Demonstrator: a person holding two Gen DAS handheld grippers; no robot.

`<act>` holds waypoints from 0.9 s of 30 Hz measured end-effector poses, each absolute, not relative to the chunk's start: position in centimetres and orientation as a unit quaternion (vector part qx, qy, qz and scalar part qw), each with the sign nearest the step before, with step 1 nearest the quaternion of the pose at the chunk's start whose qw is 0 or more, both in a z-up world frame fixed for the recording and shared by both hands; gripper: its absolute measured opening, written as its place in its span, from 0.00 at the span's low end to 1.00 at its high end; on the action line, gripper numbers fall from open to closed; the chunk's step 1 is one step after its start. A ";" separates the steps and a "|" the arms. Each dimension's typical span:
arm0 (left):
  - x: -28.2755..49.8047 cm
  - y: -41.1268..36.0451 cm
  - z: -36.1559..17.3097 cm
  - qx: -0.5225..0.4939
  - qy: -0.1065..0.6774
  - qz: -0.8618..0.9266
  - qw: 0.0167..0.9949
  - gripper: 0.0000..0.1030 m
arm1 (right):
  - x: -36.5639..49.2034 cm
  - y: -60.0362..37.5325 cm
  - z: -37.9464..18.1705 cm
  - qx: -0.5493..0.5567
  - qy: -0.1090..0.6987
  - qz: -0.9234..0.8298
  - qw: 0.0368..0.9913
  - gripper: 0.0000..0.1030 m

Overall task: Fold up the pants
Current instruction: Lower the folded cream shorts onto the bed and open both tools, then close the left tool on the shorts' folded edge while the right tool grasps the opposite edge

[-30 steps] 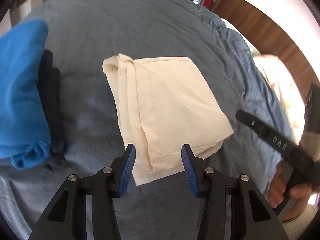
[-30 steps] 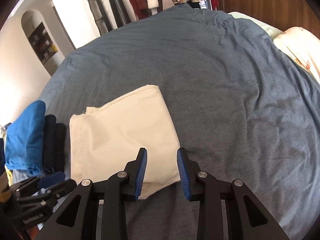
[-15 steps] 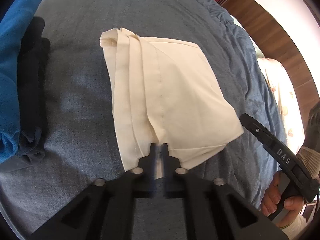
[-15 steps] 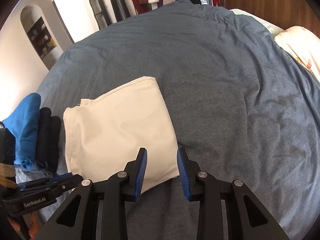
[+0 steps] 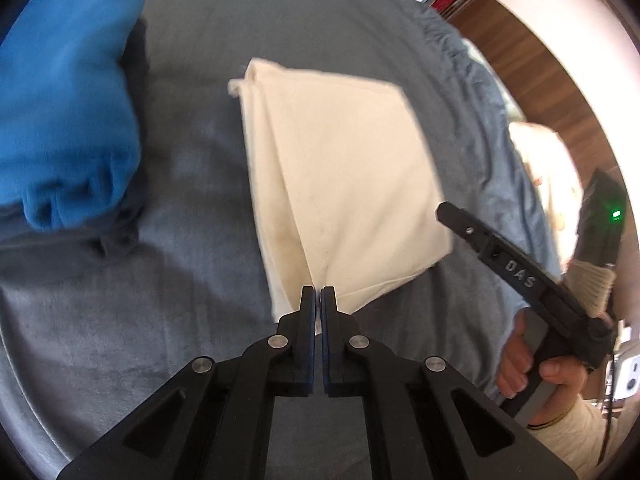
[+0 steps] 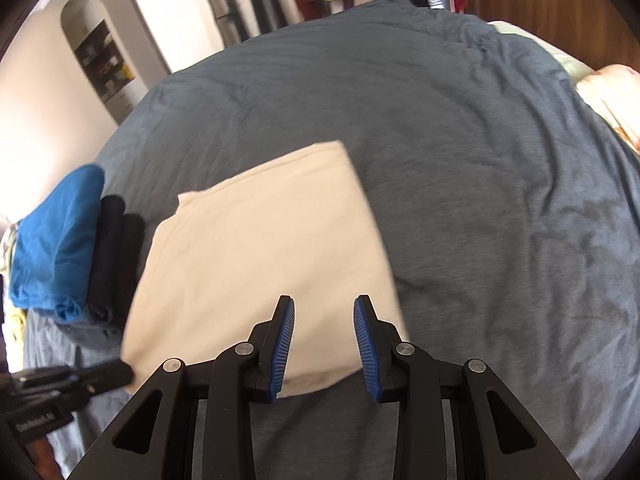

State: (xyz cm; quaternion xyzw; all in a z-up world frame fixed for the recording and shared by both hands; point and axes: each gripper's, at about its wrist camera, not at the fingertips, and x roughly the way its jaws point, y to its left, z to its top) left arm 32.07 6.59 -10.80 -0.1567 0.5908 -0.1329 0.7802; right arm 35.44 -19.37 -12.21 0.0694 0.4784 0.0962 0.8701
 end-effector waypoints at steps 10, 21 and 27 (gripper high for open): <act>32.7 5.5 -13.5 -0.095 0.602 -0.106 0.785 0.05 | 35.5 -17.4 -16.3 0.029 0.526 0.102 0.844 0.31; 31.1 2.3 -7.4 0.086 0.507 -0.026 0.858 0.64 | 34.9 -20.7 -12.2 0.014 0.509 0.082 0.857 0.55; 35.2 1.0 -7.8 0.059 0.465 -0.006 0.883 0.70 | 38.0 -22.0 -9.4 0.001 0.450 0.104 0.887 0.59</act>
